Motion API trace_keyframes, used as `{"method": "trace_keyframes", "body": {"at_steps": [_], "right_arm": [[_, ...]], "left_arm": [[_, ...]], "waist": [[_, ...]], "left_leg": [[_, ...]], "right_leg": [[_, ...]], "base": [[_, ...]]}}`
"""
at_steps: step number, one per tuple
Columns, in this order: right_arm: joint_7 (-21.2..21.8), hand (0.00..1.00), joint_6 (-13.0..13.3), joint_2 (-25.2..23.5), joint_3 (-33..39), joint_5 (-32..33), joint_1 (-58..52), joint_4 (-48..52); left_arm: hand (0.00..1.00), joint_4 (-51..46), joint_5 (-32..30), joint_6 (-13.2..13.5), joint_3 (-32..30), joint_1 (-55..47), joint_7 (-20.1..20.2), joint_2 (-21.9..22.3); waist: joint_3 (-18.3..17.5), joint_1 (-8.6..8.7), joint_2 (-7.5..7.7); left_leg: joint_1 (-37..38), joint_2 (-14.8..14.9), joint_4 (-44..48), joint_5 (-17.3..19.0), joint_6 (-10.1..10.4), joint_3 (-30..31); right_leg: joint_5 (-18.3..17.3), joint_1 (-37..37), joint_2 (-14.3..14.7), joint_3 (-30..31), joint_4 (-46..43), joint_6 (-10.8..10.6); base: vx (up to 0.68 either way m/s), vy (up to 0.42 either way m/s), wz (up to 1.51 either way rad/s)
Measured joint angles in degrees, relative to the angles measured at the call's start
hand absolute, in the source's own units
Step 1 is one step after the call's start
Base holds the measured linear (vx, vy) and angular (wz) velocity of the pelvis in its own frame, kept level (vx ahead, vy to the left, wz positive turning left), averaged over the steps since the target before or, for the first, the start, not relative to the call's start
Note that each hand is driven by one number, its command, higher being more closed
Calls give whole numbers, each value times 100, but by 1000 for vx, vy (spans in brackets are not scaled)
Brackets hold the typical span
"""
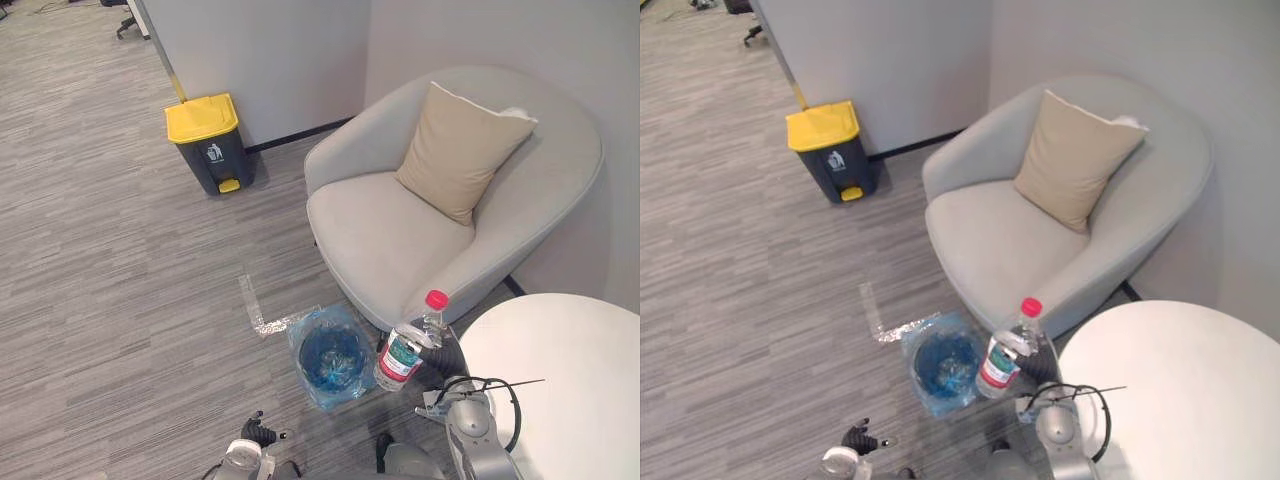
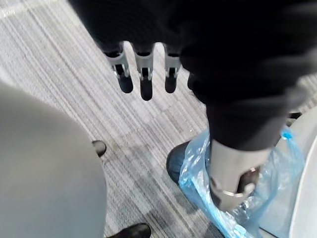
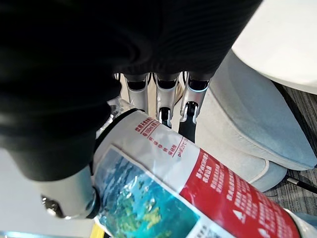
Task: Gather rubbish on tea table into small bin, then transfer packed bag to large trash can.
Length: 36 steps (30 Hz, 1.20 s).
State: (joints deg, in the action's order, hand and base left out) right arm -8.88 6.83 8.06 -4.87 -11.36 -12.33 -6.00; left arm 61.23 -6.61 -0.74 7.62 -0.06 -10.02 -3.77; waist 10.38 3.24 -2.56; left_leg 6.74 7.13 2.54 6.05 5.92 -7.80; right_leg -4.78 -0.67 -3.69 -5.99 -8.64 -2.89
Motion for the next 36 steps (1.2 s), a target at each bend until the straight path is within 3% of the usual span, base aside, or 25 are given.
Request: {"method": "trace_keyframes", "body": {"at_steps": [1, 2, 3, 5, 7, 10, 11, 13, 19, 24, 36], "right_arm": [[4, 100, 0, 30, -78, 0, 10, -2], [3, 100, 48, 144, -587, -96, 693, -580], [6, 100, 44, 180, -669, -198, 891, -711], [26, 100, 39, 209, -769, -229, 1060, -864], [36, 100, 67, 239, -822, -228, 1257, -849], [-140, 100, 76, 503, -932, -258, 2165, -839], [-167, 100, 20, 558, -928, -269, 2346, -869], [-305, 100, -190, 576, -890, -346, 2811, -857], [-516, 100, -302, 560, -887, -377, 3353, -839], [-842, 100, -342, 694, -646, -365, 4122, -837], [-1221, 100, -346, 1247, -312, -209, 5160, -866]], "left_arm": [[0, 0, 8, 1, -35, 0, -5, -30], [0, -126, 216, 20, -98, 95, -129, -158], [0, -163, 295, 23, -100, 191, -138, -174], [0, -250, 403, 37, -106, 295, -225, -158], [0, -355, 436, 45, -224, 319, -232, -165], [0, -437, 471, 16, -319, 985, -393, -277], [0, -434, 509, 18, -382, 1117, -404, -270], [0, -814, 669, 44, -429, 1491, -531, -193], [0, -1642, 681, 163, -441, 1637, -647, -72], [0, -2502, 693, 292, -432, 1629, -758, 118], [0, -3852, 795, 479, -184, 1153, -770, 234]], "waist": [[5, -22, 36], [201, -60, 170], [334, -86, 162], [530, -298, 102], [774, -352, 38], [1072, -302, 120], [1215, -310, 121], [1834, -396, 151], [1871, -411, 147], [1880, -635, 137], [1869, -865, 144]], "left_leg": [[-63, -22, 8, -1, -1, 26], [-828, -183, 501, 4, -10, 280], [-1003, -198, 623, 4, -10, 362], [-1071, -186, 688, 5, -9, 386], [-1255, -180, 895, 110, -40, 477], [-3191, -163, 2306, 280, -52, 531], [-3380, -152, 2380, 280, -52, 553], [-3790, -112, 2752, 362, -48, 643], [-5177, -81, 3292, 316, -157, 528], [-6007, -158, 3369, 169, -183, 497], [-6813, -338, 3181, -81, -237, 315]], "right_leg": [[59, 40, -16, -14, 118, -21], [124, -396, -242, -288, 14, -86], [131, -506, -272, -320, -47, -78], [131, -548, -278, -359, -108, -74], [4, -592, -274, -436, -261, -40], [-320, -2483, -496, -522, -1726, 49], [-318, -2666, -511, -548, -1847, 54], [-434, -3004, -568, -612, -2247, 106], [-526, -4379, -821, -636, -2962, 147], [-514, -5203, -975, -646, -3174, 161], [-506, -6101, -1255, -632, -3321, 171]], "base": [[-107, 105, 62], [-142, 102, 73], [-186, 77, 75], [-110, -11, 17], [-111, -23, 16], [-254, -15, 33], [-248, -13, 44], [-198, 1, 22], [-121, 14, 17], [-16, 21, 19], [24, 21, 15]]}}
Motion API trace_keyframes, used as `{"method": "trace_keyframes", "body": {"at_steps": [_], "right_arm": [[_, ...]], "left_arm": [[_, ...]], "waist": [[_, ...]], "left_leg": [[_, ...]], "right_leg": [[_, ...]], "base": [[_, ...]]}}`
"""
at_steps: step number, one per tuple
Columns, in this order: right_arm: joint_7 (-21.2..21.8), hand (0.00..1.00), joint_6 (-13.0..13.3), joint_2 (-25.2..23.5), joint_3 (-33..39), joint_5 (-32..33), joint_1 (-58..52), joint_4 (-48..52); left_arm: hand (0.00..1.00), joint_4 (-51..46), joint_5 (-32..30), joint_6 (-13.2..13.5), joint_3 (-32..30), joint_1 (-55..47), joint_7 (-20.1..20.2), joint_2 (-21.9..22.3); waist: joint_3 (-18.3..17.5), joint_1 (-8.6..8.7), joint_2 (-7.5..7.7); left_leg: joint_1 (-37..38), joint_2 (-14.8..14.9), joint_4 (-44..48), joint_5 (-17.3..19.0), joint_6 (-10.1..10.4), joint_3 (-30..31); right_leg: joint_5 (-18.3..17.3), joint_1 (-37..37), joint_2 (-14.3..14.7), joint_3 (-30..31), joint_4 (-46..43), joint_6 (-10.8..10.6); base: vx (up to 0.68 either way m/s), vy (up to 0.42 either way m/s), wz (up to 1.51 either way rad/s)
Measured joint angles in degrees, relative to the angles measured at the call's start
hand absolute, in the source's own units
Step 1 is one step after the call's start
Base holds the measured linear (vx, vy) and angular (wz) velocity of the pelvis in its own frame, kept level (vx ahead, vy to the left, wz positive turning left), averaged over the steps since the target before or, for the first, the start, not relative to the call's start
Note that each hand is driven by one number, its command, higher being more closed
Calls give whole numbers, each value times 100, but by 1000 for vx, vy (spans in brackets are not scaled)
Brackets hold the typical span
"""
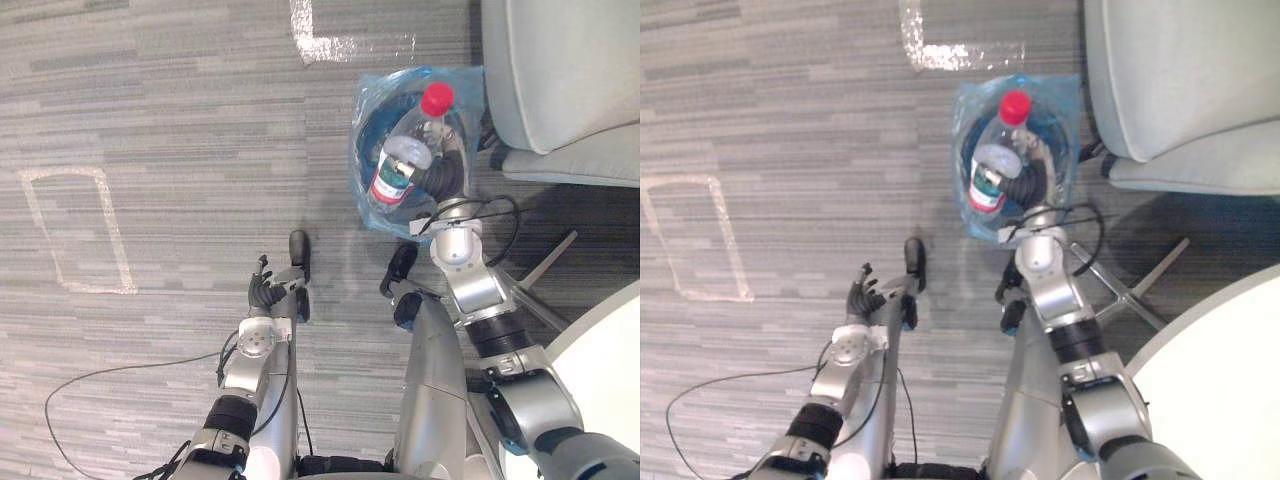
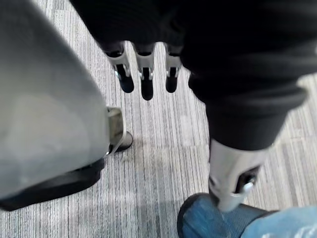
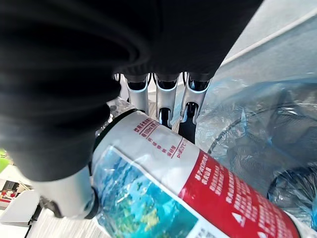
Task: Gather rubbish on tea table into small bin, then transfer packed bag to large trash can.
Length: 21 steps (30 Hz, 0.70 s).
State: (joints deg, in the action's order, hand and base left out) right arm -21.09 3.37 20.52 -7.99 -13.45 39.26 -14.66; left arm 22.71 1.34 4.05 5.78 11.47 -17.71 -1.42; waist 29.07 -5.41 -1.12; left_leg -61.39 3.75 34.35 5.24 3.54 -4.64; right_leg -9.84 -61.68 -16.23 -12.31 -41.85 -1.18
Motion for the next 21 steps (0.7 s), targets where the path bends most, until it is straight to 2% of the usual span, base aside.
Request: {"method": "trace_keyframes", "body": {"at_steps": [2, 3, 8, 11, 16, 21], "right_arm": [[-2, 100, -3, 50, 13, -1, 105, -46], [-2, 0, -3, 63, 13, -1, 160, -127], [-16, 0, -3, 104, 107, 0, 233, -395], [-17, 0, -1, 72, 103, -2, 187, -434], [-15, 0, -2, -32, 99, -45, 38, -442], [0, 0, -2, -85, 70, -466, -294, -484]], "left_arm": [[0, -81, 0, 32, 27, -35, 7, -2], [0, -87, -2, 34, 44, -39, 11, 2], [0, -127, -4, 58, 222, -81, 35, -12], [0, -136, -5, 56, 261, -131, 48, -6], [0, -123, -6, 51, 307, -137, 49, -3], [0, -53, -5, 45, 305, -151, 51, -1]], "waist": [[-1, -14, 2], [-1, -15, 2], [-13, -15, 6], [-166, -14, 12], [-223, -7, 14], [-379, 20, 26]], "left_leg": [[-83, -36, -61, -64, 16, -6], [-85, -48, -78, -79, 14, -22], [-84, -58, -104, -101, -7, -51], [-232, -45, -87, -107, -18, -75], [-277, -20, -12, -107, -21, -103], [-364, 24, 26, -112, -30, -53]], "right_leg": [[5, -126, -43, -3, -36, 7], [4, -148, -66, -1, -52, 8], [5, -157, -89, 9, -64, 9], [15, -299, -93, 14, -83, 23], [17, -320, -84, 14, -118, 26], [20, -363, -43, -28, -122, 31]], "base": [[9, 1, 13], [6, 0, 6], [1, 1, 1], [-5, 2, 1], [-6, 2, 0], [-20, 0, 0]]}}
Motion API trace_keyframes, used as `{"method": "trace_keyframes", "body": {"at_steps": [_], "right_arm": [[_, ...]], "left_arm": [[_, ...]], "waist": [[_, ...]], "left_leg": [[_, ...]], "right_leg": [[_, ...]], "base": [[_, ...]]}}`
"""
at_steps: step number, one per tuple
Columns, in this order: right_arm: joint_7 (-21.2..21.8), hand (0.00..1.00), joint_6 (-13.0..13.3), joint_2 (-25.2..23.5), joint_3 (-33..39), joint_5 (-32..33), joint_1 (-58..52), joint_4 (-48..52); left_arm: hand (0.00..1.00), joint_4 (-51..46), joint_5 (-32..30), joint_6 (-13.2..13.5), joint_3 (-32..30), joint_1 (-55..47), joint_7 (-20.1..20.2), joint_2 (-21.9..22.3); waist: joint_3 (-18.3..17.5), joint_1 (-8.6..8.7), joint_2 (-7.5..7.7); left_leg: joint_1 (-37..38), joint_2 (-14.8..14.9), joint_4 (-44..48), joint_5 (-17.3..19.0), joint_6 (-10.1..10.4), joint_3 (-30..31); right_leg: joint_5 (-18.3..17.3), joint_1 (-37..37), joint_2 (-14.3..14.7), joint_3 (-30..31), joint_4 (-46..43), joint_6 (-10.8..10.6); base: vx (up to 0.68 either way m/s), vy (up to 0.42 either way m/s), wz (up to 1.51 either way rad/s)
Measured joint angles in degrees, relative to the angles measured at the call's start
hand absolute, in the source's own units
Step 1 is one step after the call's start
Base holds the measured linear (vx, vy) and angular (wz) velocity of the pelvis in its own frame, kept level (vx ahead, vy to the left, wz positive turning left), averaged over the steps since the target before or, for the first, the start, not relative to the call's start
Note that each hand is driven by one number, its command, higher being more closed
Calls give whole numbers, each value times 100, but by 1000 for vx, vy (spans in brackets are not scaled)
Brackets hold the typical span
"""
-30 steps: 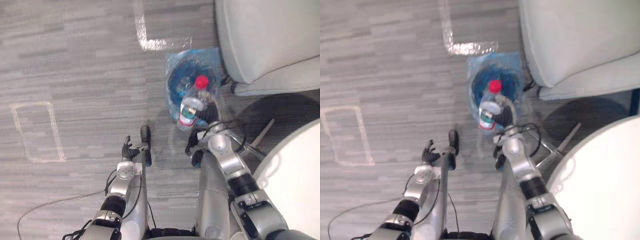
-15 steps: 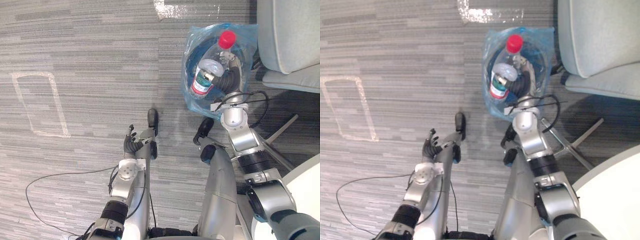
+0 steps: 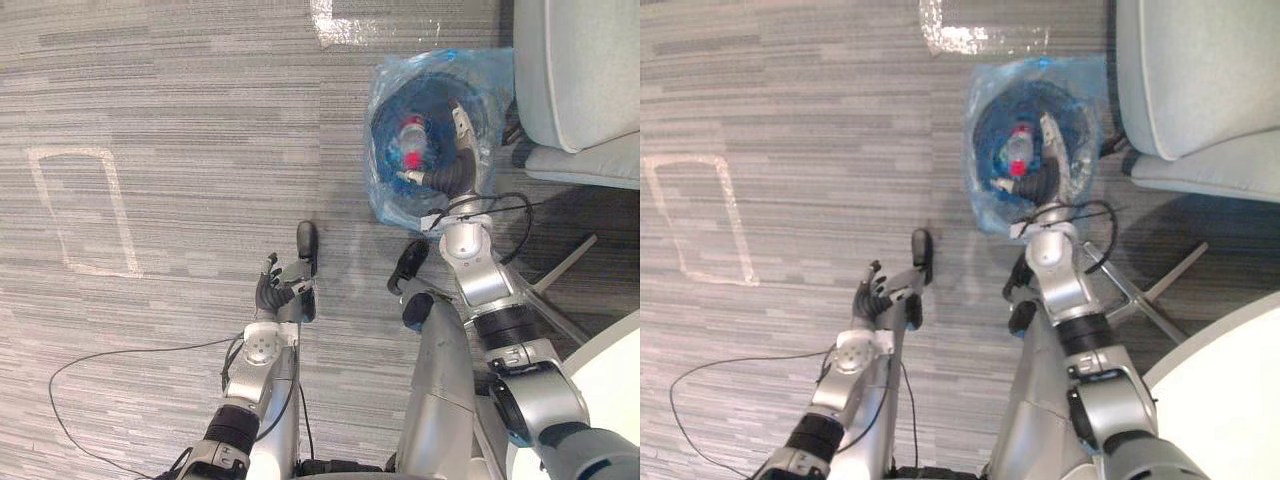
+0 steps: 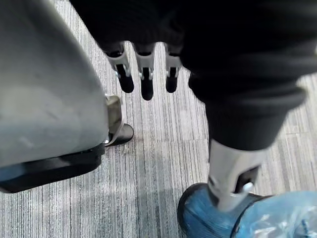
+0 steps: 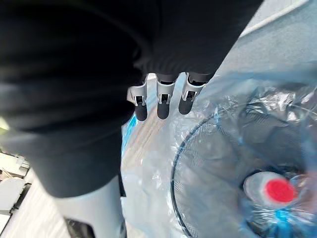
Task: Gather rubbish on tea table into small bin, then transfer packed bag to large trash can.
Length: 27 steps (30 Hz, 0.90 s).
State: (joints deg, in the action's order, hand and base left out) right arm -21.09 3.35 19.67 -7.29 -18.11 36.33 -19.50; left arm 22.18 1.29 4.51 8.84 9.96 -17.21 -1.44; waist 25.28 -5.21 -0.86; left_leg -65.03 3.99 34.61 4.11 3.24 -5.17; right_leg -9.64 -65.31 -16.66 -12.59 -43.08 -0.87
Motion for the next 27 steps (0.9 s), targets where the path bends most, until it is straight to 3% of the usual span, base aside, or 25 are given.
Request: {"method": "trace_keyframes", "body": {"at_steps": [6, 11, 27], "right_arm": [[0, 0, 1, -109, -188, -573, -165, -170], [101, 0, -72, -270, -742, -988, 14, -946], [218, 0, -347, -405, -1114, -1797, 1116, -2980]], "left_arm": [[0, 150, 0, 17, -30, 42, 5, -4], [0, 1183, 15, 9, -113, 701, -98, -29], [0, 1913, 566, 152, -230, 1381, -121, 8]], "waist": [[-46, 104, 33], [-191, 171, 82], [-221, 163, 81]], "left_leg": [[-30, 85, 74, 4, -5, -51], [-95, 160, 99, 4, -13, -91], [-420, 141, -148, -207, -32, -209]], "right_leg": [[48, -30, 64, 17, 10, 50], [97, -93, 124, 21, 38, 78], [173, -595, 87, 98, 12, 108]], "base": [[-31, 3, -8], [-45, 4, -7], [-34, 5, 3]]}}
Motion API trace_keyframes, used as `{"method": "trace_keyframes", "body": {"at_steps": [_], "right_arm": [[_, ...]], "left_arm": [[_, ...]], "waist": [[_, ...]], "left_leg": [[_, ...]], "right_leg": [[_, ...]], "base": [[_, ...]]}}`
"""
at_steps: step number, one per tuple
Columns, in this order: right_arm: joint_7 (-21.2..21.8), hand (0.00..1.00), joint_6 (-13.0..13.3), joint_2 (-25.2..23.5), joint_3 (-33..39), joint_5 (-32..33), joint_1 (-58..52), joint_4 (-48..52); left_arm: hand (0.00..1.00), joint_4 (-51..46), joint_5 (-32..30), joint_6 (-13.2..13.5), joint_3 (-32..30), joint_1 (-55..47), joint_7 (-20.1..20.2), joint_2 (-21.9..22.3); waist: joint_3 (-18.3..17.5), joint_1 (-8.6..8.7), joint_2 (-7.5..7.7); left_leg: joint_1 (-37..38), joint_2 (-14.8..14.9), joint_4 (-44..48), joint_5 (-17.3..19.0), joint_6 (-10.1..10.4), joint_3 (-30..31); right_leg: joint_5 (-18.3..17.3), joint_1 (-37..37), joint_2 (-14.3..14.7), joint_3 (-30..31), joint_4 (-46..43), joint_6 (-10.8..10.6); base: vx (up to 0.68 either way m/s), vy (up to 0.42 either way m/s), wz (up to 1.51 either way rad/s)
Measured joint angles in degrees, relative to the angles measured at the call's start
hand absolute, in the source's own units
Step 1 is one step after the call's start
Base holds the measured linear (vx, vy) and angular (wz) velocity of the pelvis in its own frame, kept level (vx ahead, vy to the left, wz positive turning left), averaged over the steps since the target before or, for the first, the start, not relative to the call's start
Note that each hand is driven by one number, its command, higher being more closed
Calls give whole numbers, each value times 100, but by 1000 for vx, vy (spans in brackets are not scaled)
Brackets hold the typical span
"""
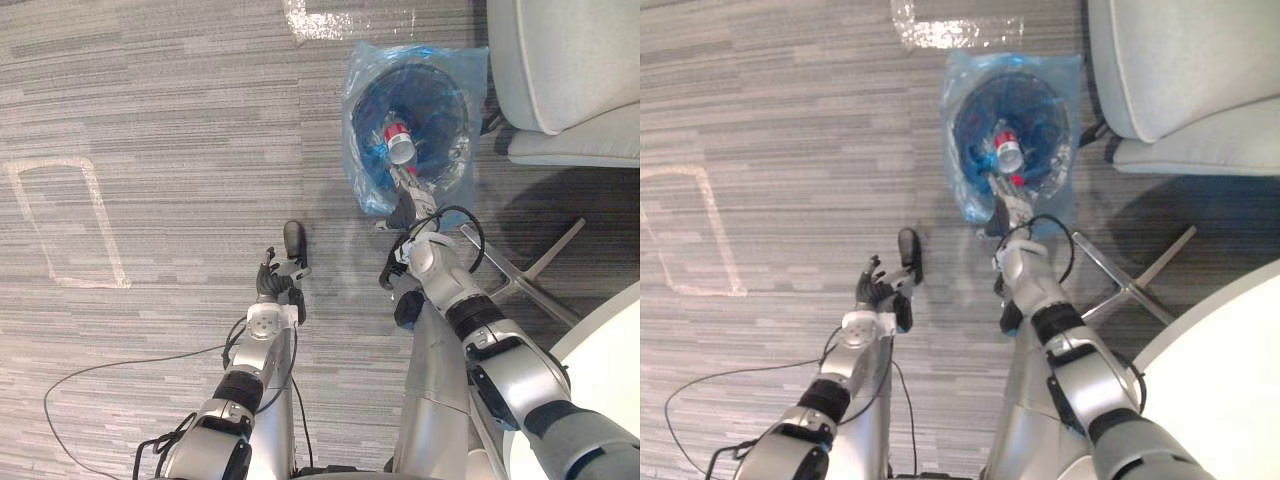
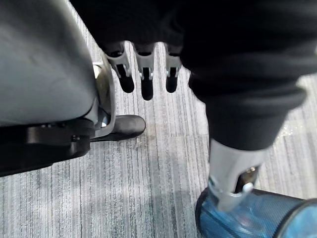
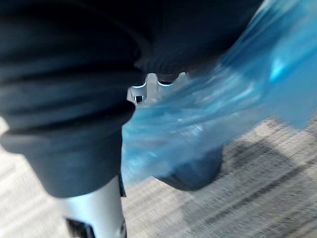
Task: Gather rubbish on tea table into small bin, then transfer packed bag to large trash can.
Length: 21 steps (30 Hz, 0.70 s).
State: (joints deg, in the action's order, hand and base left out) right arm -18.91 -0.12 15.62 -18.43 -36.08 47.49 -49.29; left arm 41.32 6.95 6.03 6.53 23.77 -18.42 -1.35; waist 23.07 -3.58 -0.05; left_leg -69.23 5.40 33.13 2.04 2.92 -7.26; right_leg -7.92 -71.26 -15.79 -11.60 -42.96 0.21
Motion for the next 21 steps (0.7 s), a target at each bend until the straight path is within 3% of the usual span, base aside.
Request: {"method": "trace_keyframes", "body": {"at_steps": [1, 2, 13, 21], "right_arm": [[0, 0, -6, 10, 0, -4, 18, -55], [1, 100, -10, 5, 0, -5, 30, -128], [51, 100, -30, -54, 16, 56, 56, -281], [33, 100, -18, -225, 155, 477, -371, 721]], "left_arm": [[0, 0, 5, 3, -16, 0, 5, -1], [0, 0, 11, 7, -40, 1, 8, 8], [0, 89, 169, 82, -284, 130, 22, 53], [0, 92, 215, 2, -336, 126, 128, -25]], "waist": [[0, 7, 0], [-1, 6, -2], [-24, 3, -4], [-27, 4, -2]], "left_leg": [[-7, -2, -3, -4, 0, 9], [-16, -4, -8, -8, 2, 15], [-178, 33, 16, -109, 57, 174], [-111, 178, 240, -114, 71, 178]], "right_leg": [[-1, -5, 0, -4, -1, -1], [-2, -16, 0, -5, -7, -1], [-127, -194, 53, -63, -265, 27], [-77, -31, 173, -96, -263, 94]], "base": [[0, 0, 0], [-38, 6, 6], [-59, -5, 5], [-42, 2, -10]]}}
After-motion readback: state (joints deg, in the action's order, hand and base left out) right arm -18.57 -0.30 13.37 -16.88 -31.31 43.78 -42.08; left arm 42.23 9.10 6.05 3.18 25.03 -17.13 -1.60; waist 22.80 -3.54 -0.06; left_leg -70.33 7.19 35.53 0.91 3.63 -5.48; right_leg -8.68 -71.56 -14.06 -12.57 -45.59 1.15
